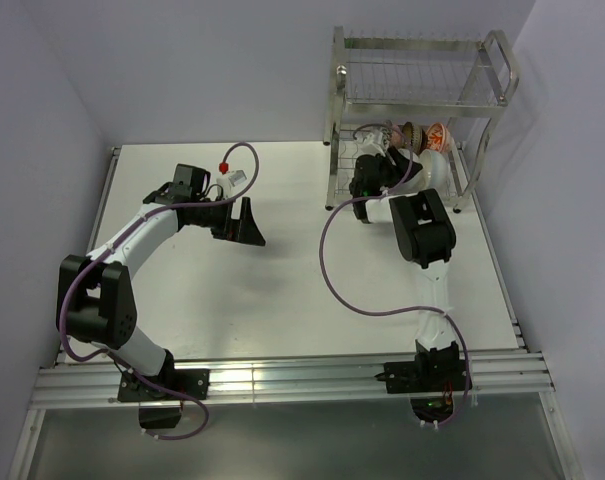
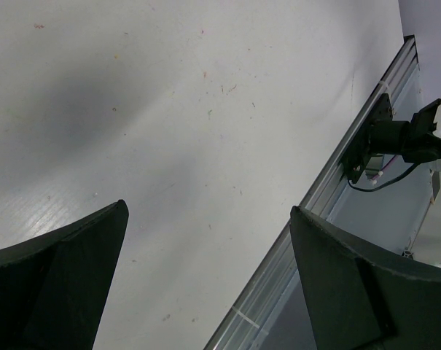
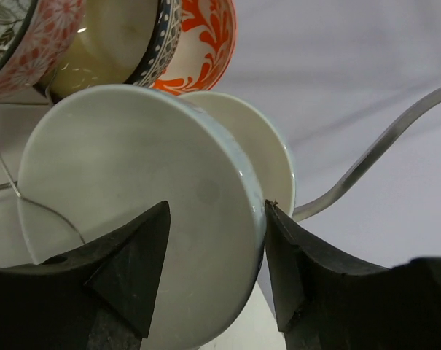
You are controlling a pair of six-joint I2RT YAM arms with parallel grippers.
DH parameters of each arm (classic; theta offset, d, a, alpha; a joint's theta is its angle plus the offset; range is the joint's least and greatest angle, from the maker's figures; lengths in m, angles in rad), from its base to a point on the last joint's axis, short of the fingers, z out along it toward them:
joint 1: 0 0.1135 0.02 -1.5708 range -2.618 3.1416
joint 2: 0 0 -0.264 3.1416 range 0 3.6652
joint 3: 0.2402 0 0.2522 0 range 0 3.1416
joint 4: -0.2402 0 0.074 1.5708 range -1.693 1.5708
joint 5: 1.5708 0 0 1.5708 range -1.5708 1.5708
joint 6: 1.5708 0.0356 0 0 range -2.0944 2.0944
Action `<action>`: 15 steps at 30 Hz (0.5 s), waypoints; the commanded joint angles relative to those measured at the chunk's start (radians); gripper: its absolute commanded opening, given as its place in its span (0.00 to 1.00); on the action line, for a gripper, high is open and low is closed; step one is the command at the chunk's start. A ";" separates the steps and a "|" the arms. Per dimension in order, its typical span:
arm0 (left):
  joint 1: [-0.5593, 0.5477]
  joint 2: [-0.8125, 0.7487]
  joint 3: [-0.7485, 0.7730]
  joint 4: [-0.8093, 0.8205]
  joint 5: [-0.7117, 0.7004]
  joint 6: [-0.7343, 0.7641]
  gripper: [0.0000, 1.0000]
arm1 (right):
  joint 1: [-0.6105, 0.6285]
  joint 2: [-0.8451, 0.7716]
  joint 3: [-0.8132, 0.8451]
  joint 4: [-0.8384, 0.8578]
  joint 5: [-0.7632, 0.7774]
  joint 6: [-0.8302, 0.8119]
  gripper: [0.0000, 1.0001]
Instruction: Load the bowls into the dish rack
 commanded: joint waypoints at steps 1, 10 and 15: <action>0.004 -0.015 0.031 -0.001 0.014 0.009 1.00 | 0.018 -0.099 0.002 -0.101 0.003 0.127 0.63; 0.004 -0.021 0.028 -0.006 0.012 0.009 0.99 | 0.047 -0.183 0.011 -0.359 -0.034 0.323 0.78; 0.004 -0.021 0.029 -0.007 0.011 0.006 1.00 | 0.053 -0.206 0.034 -0.489 -0.051 0.406 0.84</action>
